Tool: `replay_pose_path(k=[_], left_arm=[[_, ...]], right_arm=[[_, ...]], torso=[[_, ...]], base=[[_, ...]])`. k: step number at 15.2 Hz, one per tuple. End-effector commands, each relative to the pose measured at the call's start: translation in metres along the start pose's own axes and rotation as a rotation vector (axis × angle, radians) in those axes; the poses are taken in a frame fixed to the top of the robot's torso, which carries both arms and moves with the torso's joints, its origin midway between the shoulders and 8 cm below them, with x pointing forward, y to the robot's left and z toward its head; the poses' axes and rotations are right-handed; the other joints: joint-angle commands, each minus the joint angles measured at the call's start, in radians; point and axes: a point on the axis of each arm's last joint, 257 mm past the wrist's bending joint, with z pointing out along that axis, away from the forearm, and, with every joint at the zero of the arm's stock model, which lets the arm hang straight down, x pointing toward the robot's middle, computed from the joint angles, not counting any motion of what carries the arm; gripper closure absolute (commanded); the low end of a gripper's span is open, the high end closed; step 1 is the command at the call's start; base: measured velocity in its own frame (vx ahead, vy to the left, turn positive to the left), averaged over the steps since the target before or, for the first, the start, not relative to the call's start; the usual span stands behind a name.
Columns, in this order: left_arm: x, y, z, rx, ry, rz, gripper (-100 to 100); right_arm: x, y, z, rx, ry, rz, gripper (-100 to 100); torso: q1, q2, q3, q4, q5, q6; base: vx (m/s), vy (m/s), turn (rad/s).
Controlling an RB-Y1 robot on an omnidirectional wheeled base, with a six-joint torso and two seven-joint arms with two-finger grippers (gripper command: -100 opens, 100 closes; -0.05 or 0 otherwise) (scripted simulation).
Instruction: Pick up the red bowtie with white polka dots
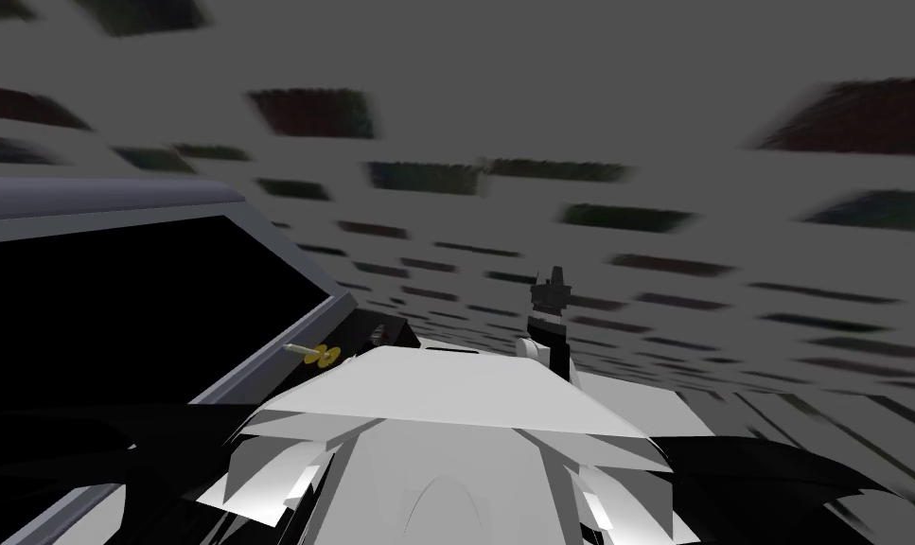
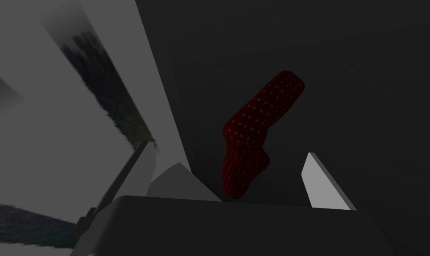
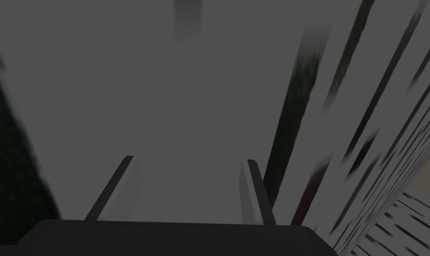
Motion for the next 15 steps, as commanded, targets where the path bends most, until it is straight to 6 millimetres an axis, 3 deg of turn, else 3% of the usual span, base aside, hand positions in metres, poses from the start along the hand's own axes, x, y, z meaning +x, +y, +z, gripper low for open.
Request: replay_pose_path(k=[1,4,5,6,11,15], left_arm=[[-0.004,0.009,-0.002,-0.004,-0.01,-0.012,-100],[-0.018,0.031,-0.01,-0.019,-0.036,-0.037,-100],[-0.011,0.025,-0.006,-0.02,-0.025,-0.028,-100],[-0.012,0.026,-0.007,-0.018,-0.027,-0.03,100],[-0.013,0.024,-0.007,-0.014,-0.027,-0.029,100],[0.01,-0.013,0.004,0.011,0.014,0.014,100]], right_arm=[[0.0,0.0,0.0,0.0,0.0,0.0,0],[0.0,0.0,0.0,0.0,0.0,0.0,0],[0.0,0.0,0.0,0.0,0.0,0.0,0],[0.0,0.0,0.0,0.0,0.0,0.0,0],[0.0,0.0,0.0,0.0,0.0,0.0,0],[0.0,0.0,0.0,0.0,0.0,0.0,0]], torso=[[0.0,0.0,0.0,0.0,0.0,0.0],[0.002,-0.001,0.0,0.0,0.002,0.001],[0.005,-0.002,-0.001,0.0,0.004,0.002],[0.007,-0.003,-0.002,0.0,0.005,0.002],[0.008,-0.003,-0.002,0.0,0.005,0.002],[0.008,0.0,0.0,0.0,0.005,0.001]], base=[[0.041,0.007,-0.105],[0.032,0.002,-0.156],[0.018,0.002,-0.076],[0.0,0.0,0.0],[0.0,0.0,0.012],[-0.036,-0.003,0.22]])
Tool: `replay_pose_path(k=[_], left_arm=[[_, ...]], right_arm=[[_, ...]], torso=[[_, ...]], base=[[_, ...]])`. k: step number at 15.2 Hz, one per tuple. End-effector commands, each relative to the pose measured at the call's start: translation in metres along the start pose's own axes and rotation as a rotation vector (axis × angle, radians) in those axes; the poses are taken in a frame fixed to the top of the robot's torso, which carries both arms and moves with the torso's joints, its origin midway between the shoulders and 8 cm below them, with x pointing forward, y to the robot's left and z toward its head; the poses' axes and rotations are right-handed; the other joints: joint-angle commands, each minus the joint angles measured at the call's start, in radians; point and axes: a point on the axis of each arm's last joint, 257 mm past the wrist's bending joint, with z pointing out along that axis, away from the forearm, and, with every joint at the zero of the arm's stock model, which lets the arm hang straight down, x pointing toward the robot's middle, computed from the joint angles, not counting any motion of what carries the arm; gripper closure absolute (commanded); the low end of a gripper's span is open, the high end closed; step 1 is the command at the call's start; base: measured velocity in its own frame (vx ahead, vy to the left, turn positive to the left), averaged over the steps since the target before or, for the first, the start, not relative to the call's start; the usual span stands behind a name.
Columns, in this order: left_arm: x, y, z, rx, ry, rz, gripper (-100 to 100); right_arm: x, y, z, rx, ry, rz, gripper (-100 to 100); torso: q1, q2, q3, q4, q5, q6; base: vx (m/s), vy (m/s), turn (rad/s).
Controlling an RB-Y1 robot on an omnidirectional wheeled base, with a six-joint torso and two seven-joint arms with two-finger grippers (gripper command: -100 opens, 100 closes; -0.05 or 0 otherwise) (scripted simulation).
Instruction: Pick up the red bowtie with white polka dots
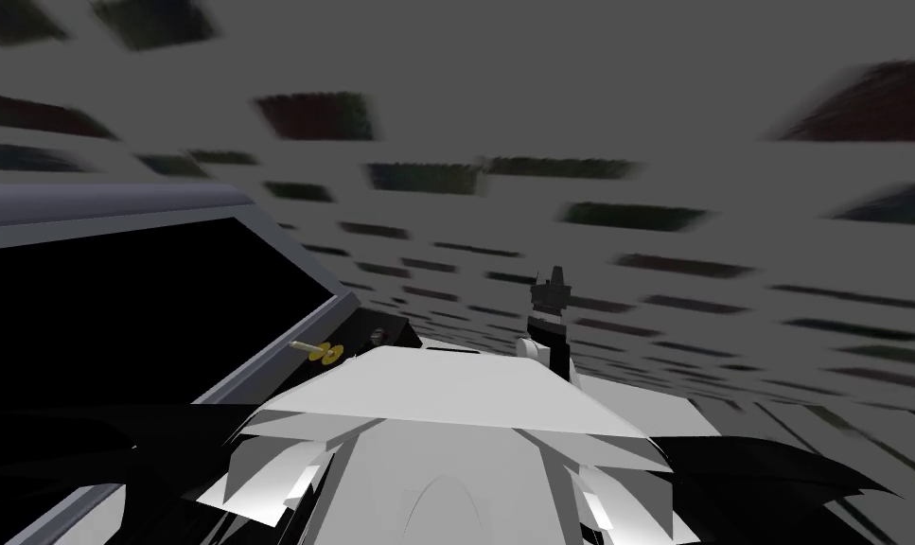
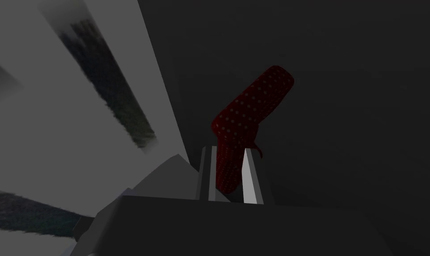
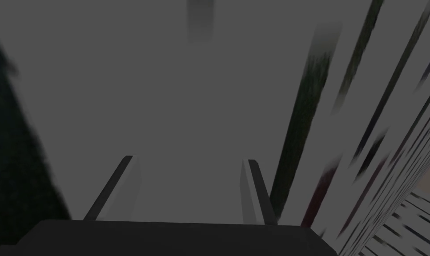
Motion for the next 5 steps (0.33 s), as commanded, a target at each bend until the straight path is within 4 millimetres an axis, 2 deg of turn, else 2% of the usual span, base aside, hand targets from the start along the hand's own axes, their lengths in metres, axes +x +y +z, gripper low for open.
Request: replay_pose_path(k=[1,3,5], left_arm=[[0.0129,-0.0199,0.0063,0.011,0.023,0.025,100],[0.0175,-0.0275,0.0081,0.016,0.031,0.033,100],[0.0169,-0.0239,0.0063,0.011,0.029,0.03,100]], right_arm=[[0.0,0.0,0.0,0.0,0.0,0.0,0],[0.0,0.0,0.0,0.0,0.0,0.0,0],[0.0001,0.0,0.0,0.0,0.0,0.0,0]], torso=[[0.0,0.0,0.0,0.0,0.0,0.0],[-0.001,0.001,0.001,0.0,0.0,0.0],[0.0,0.0,0.0,0.0,0.0,0.001]], base=[[-0.071,-0.013,0.268],[-0.058,-0.01,0.178],[-0.023,-0.006,-0.003]])
